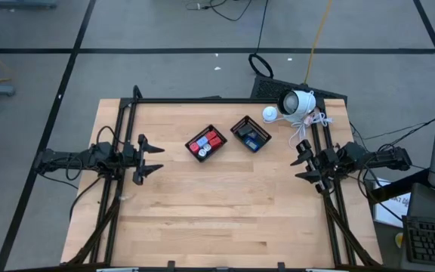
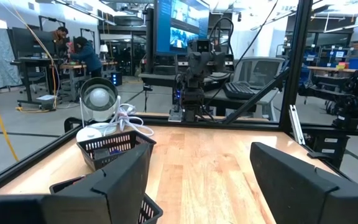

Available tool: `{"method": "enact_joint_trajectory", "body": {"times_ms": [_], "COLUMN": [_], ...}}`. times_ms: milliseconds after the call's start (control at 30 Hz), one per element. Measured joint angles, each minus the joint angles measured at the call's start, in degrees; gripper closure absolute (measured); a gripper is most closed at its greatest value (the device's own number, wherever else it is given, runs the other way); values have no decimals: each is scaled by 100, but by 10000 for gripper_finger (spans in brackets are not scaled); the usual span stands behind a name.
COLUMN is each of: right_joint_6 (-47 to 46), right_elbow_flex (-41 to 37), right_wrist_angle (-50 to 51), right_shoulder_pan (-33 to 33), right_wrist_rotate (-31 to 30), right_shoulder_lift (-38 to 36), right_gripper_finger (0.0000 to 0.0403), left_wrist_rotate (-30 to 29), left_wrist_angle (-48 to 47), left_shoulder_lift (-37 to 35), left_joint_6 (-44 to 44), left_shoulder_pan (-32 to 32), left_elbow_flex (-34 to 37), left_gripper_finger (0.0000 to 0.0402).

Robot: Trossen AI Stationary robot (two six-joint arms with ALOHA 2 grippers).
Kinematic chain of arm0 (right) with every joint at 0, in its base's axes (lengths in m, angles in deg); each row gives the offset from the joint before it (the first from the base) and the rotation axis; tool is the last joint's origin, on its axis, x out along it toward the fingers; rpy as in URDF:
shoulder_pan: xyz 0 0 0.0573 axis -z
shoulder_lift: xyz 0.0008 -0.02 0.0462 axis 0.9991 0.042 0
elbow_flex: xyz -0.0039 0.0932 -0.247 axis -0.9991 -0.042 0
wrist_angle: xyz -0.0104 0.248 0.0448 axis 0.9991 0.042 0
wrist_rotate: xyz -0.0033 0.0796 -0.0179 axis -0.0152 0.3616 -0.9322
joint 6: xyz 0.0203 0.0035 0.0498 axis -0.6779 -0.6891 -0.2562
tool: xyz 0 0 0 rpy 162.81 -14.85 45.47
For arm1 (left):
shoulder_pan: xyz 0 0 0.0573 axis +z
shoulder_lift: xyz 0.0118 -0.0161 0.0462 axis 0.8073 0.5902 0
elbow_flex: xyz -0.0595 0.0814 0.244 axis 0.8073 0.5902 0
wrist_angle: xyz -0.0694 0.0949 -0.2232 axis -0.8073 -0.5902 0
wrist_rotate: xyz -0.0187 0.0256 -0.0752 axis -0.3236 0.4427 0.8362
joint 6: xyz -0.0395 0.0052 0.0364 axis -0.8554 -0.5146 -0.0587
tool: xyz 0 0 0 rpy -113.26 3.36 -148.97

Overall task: Pick & Place Office items
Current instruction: Return to Home Position

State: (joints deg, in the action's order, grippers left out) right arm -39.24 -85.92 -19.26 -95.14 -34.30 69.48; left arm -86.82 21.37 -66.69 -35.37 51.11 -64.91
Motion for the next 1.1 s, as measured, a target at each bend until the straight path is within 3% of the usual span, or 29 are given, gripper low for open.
{"method": "enact_joint_trajectory", "body": {"times_ms": [433,1100], "right_joint_6": [-7,-7], "right_elbow_flex": [2,4], "right_wrist_angle": [205,879], "right_shoulder_pan": [2,2], "right_wrist_rotate": [-5,-8], "right_shoulder_lift": [0,0], "right_gripper_finger": [234,234], "left_wrist_rotate": [-2,-2], "left_wrist_angle": [-1,1], "left_shoulder_lift": [-2,0], "left_joint_6": [0,0], "left_shoulder_pan": [0,0], "left_elbow_flex": [0,0], "left_gripper_finger": [144,120]}}
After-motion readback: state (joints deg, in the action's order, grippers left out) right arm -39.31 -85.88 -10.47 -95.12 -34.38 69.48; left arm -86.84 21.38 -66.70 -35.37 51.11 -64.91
